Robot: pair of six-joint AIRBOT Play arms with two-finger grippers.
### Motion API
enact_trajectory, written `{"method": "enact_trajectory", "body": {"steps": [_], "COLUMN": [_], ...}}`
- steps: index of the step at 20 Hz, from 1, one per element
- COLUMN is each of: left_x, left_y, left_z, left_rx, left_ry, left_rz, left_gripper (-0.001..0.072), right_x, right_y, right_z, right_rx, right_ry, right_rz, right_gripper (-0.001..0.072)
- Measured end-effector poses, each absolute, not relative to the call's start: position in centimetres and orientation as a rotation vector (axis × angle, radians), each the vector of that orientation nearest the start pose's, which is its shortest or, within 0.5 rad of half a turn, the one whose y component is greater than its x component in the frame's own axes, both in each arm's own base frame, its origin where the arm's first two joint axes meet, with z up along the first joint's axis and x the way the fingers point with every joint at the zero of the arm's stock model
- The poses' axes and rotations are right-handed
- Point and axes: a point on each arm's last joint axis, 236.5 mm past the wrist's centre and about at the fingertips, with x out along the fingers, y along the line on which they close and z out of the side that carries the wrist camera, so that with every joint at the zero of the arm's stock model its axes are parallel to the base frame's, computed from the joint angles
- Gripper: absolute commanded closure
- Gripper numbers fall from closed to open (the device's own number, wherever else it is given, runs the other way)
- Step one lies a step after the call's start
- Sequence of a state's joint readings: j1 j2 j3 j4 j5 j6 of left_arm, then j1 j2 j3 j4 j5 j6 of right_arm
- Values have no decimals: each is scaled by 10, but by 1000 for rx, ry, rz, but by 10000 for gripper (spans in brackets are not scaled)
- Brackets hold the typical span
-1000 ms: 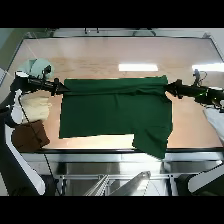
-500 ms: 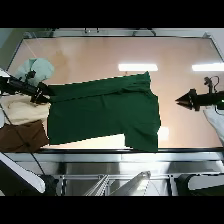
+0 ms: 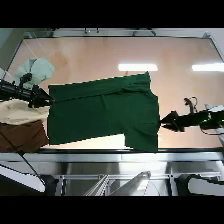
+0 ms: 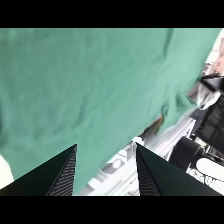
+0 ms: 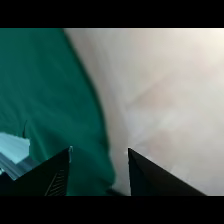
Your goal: Fold the shirts.
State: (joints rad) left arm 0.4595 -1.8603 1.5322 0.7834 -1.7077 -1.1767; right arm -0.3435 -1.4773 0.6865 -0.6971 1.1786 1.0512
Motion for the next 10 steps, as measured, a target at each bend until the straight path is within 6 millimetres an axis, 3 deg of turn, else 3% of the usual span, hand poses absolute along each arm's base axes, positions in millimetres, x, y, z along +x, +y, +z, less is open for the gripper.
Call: {"method": "enact_trajectory", "body": {"steps": [1, 2, 3, 4, 7, 10], "left_x": [394, 392, 387, 382, 353, 321], "left_y": [13, 18, 26, 34, 53, 56], "left_z": [-22, -17, -15, -14, -17, -29], "left_rx": [-814, -804, -794, -786, -767, -801], "left_ry": [1513, 1508, 1517, 1534, 1600, 1647], "left_rz": [-600, -582, -547, -502, -381, -299], "left_gripper": [317, 210, 17, -13, -13, -9], "right_x": [289, 290, 292, 295, 303, 305], "right_y": [86, 94, 101, 106, 111, 107], "right_z": [-114, -119, -123, -124, -125, -125], "right_rx": [876, 850, 836, 824, 804, 798], "right_ry": [1495, 1492, 1486, 1476, 1442, 1418], "right_rz": [393, 392, 389, 389, 387, 369], "right_gripper": [461, 672, 692, 692, 693, 693]}}
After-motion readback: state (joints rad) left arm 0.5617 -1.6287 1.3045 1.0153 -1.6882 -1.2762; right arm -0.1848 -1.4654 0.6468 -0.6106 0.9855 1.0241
